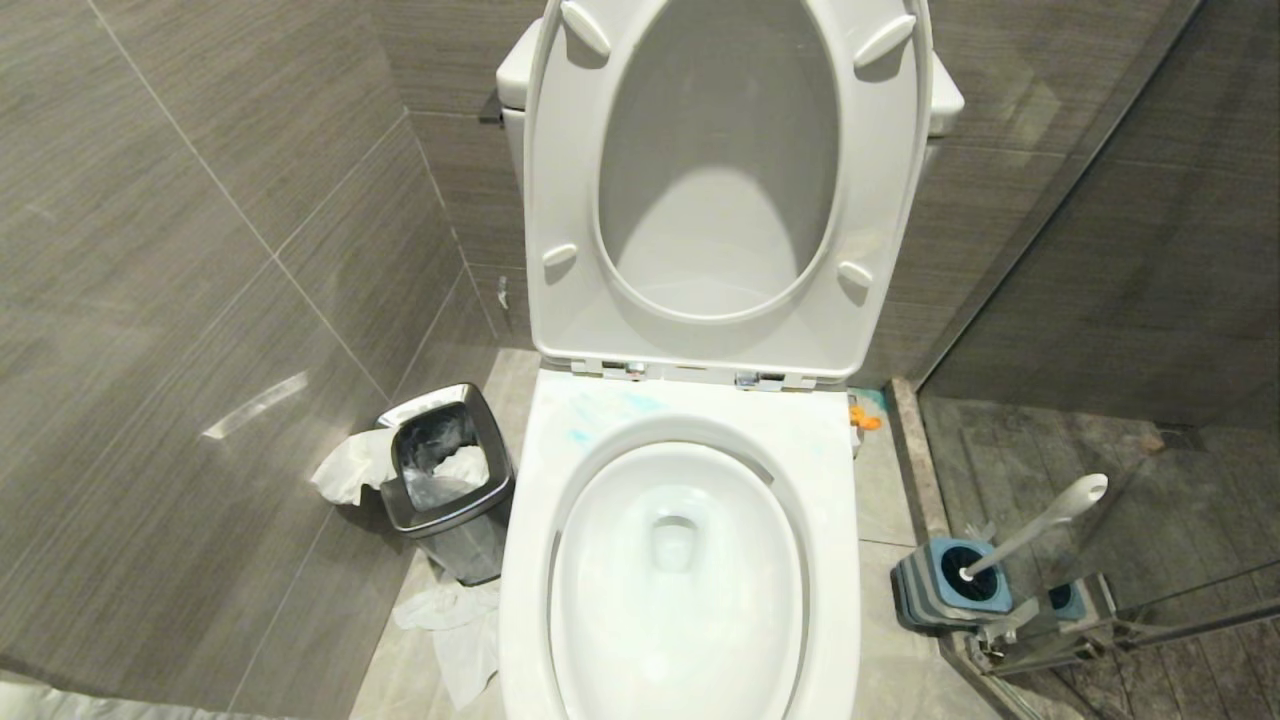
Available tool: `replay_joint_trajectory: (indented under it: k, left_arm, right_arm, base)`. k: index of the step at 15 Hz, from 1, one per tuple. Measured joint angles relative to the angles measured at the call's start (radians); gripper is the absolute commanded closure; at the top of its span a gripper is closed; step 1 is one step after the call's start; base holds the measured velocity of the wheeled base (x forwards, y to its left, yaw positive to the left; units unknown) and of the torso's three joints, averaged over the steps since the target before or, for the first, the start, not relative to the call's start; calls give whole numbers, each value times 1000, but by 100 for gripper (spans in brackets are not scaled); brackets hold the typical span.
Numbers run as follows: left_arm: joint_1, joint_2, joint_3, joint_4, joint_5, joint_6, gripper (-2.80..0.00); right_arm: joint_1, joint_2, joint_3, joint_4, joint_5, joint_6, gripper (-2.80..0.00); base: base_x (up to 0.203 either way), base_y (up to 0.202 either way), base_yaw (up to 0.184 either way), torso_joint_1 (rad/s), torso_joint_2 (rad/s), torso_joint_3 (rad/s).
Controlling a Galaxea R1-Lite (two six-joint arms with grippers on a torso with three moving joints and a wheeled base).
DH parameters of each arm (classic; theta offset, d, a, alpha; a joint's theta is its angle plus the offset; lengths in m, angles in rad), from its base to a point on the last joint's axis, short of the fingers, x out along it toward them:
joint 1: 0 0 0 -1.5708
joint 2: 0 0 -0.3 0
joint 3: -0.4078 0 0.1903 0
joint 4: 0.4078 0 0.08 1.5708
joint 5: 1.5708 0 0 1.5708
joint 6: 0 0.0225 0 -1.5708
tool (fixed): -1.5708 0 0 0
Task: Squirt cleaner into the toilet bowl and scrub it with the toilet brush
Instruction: Pour in the cleaning agent
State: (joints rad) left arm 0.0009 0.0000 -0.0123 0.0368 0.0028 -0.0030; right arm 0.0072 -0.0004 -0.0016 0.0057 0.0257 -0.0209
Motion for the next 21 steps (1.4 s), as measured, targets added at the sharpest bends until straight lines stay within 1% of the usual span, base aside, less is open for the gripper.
replay_joint_trajectory:
  k: [6, 11, 21]
  left_arm:
    - [0, 0, 0, -3, 0, 0, 0]
    - [0, 0, 6, -33, 0, -2, 0]
    - [0, 0, 11, -35, 0, -1, 0]
  right_arm:
    - [0, 0, 0, 0, 0, 0, 0]
    - [0, 0, 0, 0, 0, 0, 0]
    - [0, 2, -5, 15, 1, -12, 0]
  base:
    - [0, 0, 0, 0, 0, 0]
    - [0, 0, 0, 0, 0, 0]
    - [0, 0, 0, 0, 0, 0]
